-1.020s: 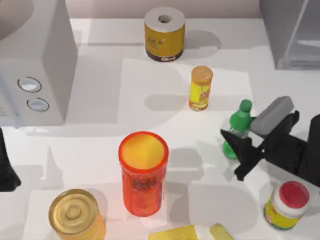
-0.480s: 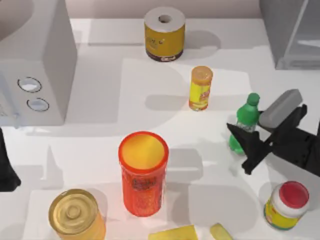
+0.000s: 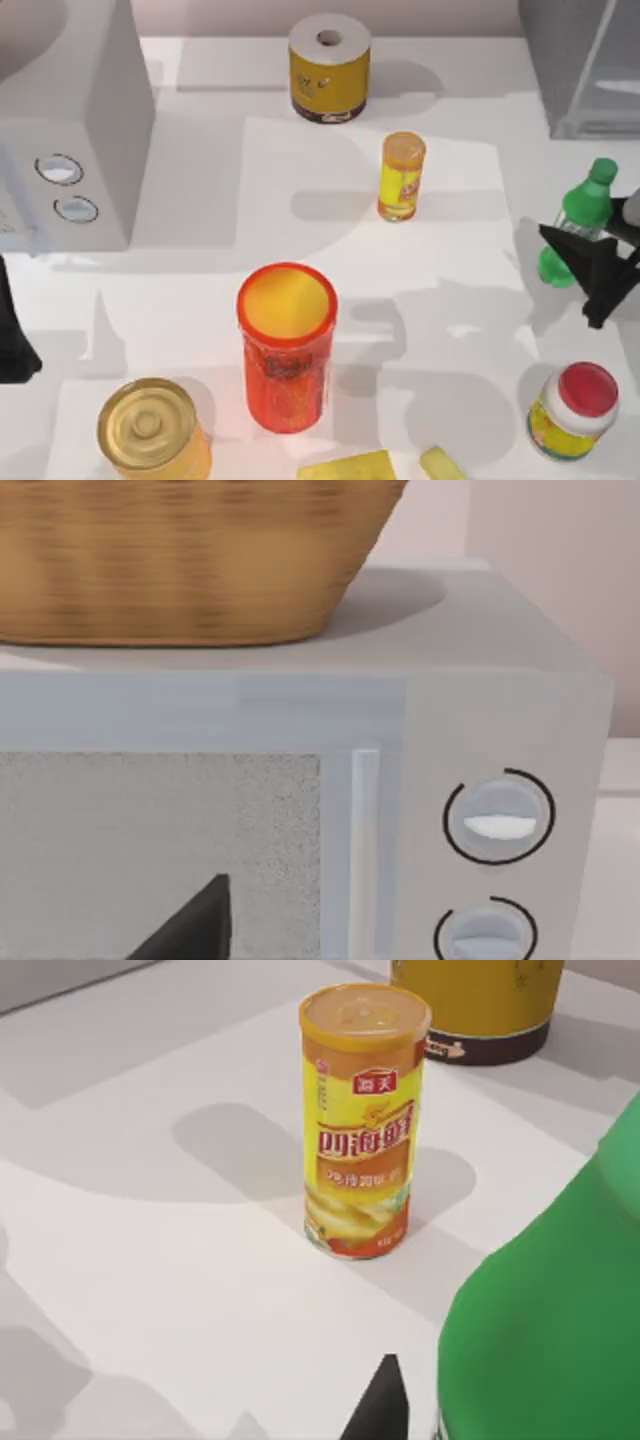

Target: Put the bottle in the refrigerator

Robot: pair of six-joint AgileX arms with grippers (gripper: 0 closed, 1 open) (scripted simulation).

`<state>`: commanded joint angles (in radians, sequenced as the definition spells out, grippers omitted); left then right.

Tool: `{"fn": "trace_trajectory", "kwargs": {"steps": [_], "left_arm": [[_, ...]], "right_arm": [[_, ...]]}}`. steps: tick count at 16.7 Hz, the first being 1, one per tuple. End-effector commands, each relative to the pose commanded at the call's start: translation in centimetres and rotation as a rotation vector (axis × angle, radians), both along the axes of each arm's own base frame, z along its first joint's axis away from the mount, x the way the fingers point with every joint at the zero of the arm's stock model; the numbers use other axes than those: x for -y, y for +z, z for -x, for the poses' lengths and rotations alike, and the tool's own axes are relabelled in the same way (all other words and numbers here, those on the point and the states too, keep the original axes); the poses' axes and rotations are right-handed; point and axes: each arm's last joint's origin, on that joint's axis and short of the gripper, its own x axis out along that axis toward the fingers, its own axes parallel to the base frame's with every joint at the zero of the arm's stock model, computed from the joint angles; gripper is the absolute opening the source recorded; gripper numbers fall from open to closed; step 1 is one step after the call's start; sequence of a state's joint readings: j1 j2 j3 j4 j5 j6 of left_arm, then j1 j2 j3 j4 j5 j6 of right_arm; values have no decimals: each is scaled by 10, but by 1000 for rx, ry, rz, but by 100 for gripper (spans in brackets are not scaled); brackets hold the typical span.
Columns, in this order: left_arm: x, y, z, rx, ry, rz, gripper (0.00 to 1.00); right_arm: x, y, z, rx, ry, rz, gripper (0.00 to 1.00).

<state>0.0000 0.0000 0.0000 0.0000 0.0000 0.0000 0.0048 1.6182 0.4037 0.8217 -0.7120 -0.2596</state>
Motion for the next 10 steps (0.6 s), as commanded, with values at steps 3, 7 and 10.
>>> {"fn": "trace_trajectory", "kwargs": {"steps": [3,7,10], "left_arm": [[0,0,0,0,0,0,100],[0,0,0,0,0,0,100],[0,0,0,0,0,0,100]], "right_arm": [[16,5,4,-3,3,-3,1],[18,6,5,-3,4,-4,1],[17,6,6,-10,-3,-3,1]]}}
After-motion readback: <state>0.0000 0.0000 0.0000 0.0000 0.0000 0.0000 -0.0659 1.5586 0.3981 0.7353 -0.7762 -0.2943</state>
